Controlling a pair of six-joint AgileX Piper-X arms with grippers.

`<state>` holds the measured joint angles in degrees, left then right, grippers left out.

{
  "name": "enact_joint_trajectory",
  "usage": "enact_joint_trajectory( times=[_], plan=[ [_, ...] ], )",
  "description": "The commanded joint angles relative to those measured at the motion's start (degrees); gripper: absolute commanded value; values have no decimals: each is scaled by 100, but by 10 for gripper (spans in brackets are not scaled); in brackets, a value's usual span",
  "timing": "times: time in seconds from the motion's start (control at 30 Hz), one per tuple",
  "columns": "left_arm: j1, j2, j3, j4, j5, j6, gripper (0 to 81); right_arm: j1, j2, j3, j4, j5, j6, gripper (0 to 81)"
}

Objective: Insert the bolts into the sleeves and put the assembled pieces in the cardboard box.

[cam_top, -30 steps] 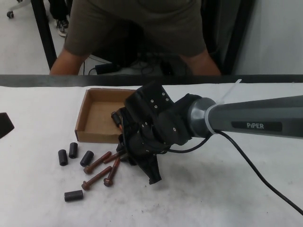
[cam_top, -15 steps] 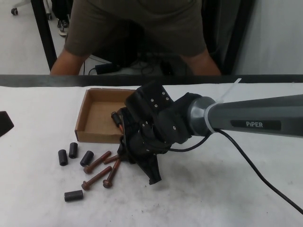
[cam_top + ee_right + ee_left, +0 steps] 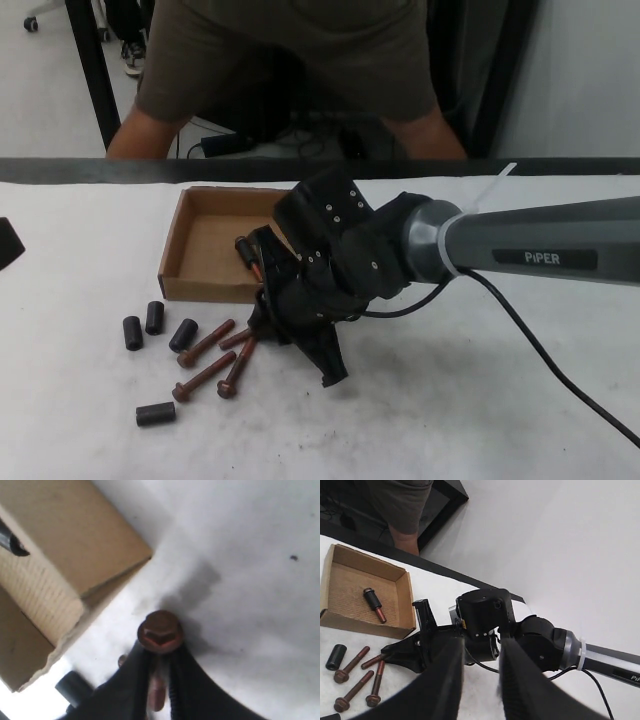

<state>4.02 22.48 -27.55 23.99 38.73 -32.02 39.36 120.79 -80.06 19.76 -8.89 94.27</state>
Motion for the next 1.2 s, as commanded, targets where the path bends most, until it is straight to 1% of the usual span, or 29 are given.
enact_joint_trajectory(
  times=[0.0,0.17,0.3,0.43,0.6,0.77,0.87,1.0,1.17],
  plan=[
    [-20,-37,1,-68,17,31,246,-40,-204,17,96,16,-547,2],
    [-20,-37,1,-69,-2,31,246,-40,-605,17,131,16,-1207,2],
    [-20,-37,1,-69,-2,31,246,-44,-925,17,593,-44,-1880,2],
    [-20,-37,1,204,-46,236,246,-44,-1277,17,1267,-44,-2985,2],
    [-20,-37,1,993,-397,674,246,-44,-1669,17,1925,-44,-4494,2],
    [-20,-37,1,1539,-522,855,246,-44,-2037,17,2594,-44,-5773,2],
    [-20,37,1,1839,-625,855,246,-44,-2305,66,2881,2,-6388,2],
    [-20,396,1,2113,-633,999,246,-44,-2771,419,2945,2,-6781,2],
    [-20,1008,1,2114,-780,939,246,-44,-3525,1101,2932,2,-6991,2]
  ],
)
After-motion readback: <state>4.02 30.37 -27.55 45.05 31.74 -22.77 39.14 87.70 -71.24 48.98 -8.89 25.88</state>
